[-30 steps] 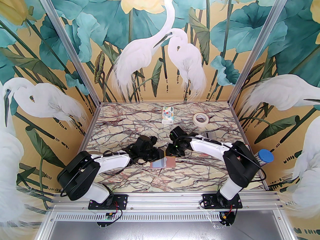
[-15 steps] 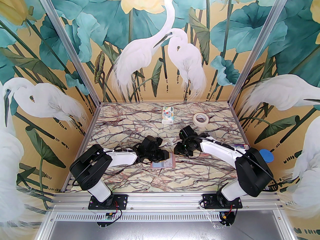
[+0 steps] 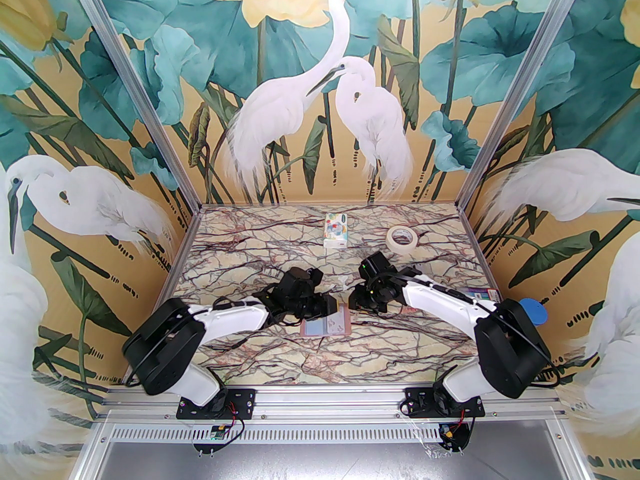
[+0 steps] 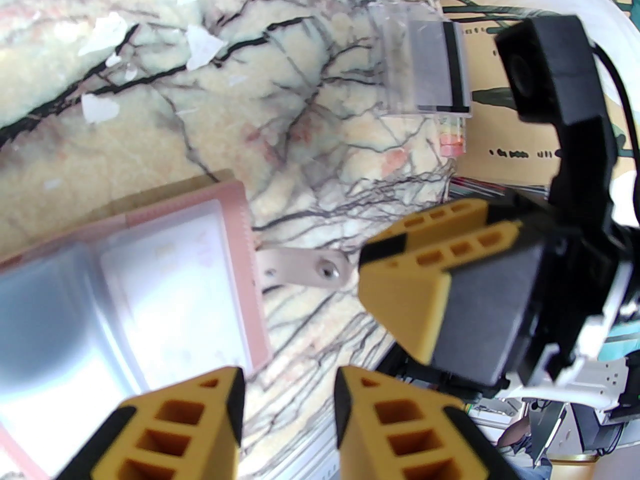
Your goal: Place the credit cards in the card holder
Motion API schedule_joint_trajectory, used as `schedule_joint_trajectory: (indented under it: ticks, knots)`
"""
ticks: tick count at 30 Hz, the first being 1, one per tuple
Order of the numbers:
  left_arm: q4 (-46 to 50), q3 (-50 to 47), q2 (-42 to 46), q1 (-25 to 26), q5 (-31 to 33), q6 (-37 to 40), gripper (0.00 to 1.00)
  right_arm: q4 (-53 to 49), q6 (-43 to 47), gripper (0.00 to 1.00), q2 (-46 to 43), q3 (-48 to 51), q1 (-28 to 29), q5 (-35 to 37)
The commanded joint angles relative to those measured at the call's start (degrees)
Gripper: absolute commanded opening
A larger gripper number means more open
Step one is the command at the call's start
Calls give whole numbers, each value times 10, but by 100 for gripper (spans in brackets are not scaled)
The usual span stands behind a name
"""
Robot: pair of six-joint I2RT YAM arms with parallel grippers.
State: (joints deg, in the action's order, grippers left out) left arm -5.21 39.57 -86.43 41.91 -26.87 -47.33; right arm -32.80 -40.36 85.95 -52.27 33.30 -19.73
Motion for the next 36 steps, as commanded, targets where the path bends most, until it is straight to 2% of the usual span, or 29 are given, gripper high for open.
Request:
schedule_joint_trajectory:
  ticks: [1,9,18,30,36]
  knots:
    - [35,-31,30,-20,24,9,35,19,-3,24,-11,2,7,-19]
    - [35,-91,65,-62,20,7,33,37,-8,21,38,-28,55,-27]
    - [16,-123,63,-72,24,2,32,52,-18,16,119,-60,93,-32]
    - [17,-125,60,-73,31,7,32,64,-19,15,161,-58,99,-26]
    - [14,-127,57,-73,33,9,32,56,-20,15,145,-55,99,-14]
